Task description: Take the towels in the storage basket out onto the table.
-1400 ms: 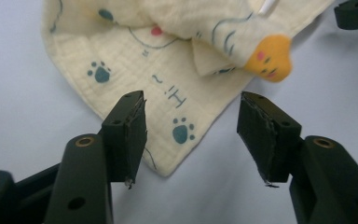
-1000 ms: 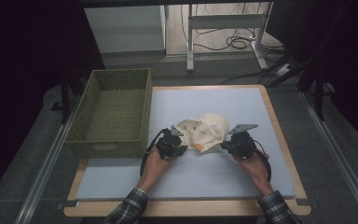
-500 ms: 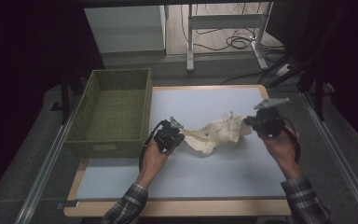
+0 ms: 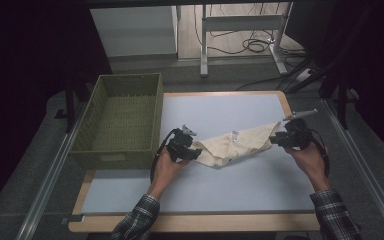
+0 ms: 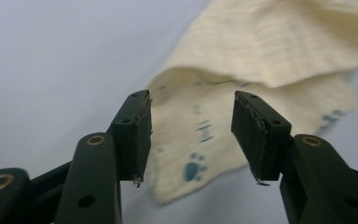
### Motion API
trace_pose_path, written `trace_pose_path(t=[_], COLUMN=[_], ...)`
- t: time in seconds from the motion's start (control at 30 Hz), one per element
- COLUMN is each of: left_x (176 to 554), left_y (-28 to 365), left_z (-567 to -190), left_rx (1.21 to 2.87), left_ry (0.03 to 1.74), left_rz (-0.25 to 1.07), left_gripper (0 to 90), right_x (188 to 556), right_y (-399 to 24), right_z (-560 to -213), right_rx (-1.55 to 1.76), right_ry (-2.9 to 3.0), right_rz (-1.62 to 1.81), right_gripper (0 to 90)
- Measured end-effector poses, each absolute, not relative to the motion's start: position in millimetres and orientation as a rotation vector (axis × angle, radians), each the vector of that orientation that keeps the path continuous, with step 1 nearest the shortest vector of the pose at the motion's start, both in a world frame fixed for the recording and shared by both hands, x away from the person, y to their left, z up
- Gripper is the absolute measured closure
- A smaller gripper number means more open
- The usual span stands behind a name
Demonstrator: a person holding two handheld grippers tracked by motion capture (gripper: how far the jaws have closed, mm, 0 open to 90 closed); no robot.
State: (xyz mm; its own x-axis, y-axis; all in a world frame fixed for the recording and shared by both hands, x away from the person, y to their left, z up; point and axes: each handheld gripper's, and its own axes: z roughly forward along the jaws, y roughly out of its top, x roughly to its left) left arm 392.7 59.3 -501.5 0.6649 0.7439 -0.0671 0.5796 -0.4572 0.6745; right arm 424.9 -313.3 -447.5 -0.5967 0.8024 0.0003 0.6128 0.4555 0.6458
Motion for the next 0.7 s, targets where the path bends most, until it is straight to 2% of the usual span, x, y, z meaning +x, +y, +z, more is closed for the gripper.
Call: trace_pose_path(t=[0.23, 0.47, 0.53, 0.6, 0.63, 0.7], left_x=[388.7, 394.4, 397.9, 403.7, 407.0, 419.5], left_y=[14.9, -22.8, -29.8, -32.5, -31.7, -26.8], left_z=[-489.1, -493.3, -496.0, -493.4, -490.1, -476.8], left_rx=[2.229, 2.293, 2.317, 2.325, 2.311, 2.27], left_ry=[0.817, 0.744, 0.748, 0.757, 0.768, 0.811], left_rz=[0.195, 0.105, 0.103, 0.105, 0.105, 0.15], left_gripper=[45.6, 44.2, 52.0, 79.5, 87.5, 88.3], right_x=[408.6, 395.4, 392.9, 391.6, 391.7, 391.9], right_y=[-322.5, -338.4, -341.3, -344.5, -345.2, -345.8], right_z=[-466.7, -476.2, -478.3, -480.8, -481.7, -482.3], right_rx=[1.209, 1.222, 1.233, 1.237, 1.235, 1.233], right_ry=[2.411, 2.39, 2.384, 2.388, 2.387, 2.386], right_rz=[0.902, 0.92, 0.927, 0.926, 0.926, 0.931], right_gripper=[62.5, 61.2, 61.0, 61.0, 60.9, 60.9])
